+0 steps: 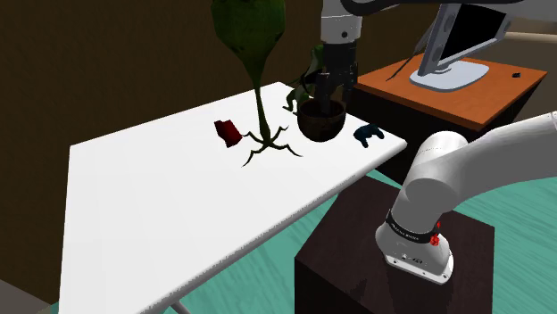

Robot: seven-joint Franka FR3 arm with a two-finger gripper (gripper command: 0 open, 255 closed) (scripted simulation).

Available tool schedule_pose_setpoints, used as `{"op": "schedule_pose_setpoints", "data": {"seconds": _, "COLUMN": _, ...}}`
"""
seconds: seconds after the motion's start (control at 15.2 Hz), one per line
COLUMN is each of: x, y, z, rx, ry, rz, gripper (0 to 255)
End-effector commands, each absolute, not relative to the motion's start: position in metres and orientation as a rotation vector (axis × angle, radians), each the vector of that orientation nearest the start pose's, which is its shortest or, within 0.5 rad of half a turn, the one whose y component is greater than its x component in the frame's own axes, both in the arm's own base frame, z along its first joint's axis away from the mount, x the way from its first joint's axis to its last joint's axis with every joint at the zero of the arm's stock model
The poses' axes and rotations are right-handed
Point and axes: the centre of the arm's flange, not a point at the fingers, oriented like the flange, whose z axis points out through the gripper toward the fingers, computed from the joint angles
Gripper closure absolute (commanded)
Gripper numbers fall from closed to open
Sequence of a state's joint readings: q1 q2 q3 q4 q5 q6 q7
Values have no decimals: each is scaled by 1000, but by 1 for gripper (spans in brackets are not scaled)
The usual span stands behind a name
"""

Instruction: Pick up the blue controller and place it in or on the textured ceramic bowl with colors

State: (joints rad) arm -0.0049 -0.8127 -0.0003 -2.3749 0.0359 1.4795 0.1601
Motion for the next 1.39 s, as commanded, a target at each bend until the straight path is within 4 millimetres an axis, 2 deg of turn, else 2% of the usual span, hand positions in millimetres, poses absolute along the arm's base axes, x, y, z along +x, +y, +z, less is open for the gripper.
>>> {"op": "schedule_pose_setpoints", "data": {"seconds": 0.0, "x": 289, "y": 3, "z": 582, "rx": -3099, "ry": 254, "rz": 133, "gripper": 0}}
{"op": "schedule_pose_setpoints", "data": {"seconds": 0.66, "x": 219, "y": -101, "z": 520, "rx": -3102, "ry": -85, "rz": -45, "gripper": 0}}
{"op": "schedule_pose_setpoints", "data": {"seconds": 0.99, "x": 195, "y": -157, "z": 487, "rx": -3086, "ry": -254, "rz": -133, "gripper": 0}}
{"op": "schedule_pose_setpoints", "data": {"seconds": 1.32, "x": 179, "y": -215, "z": 451, "rx": -3059, "ry": -421, "rz": -220, "gripper": 0}}
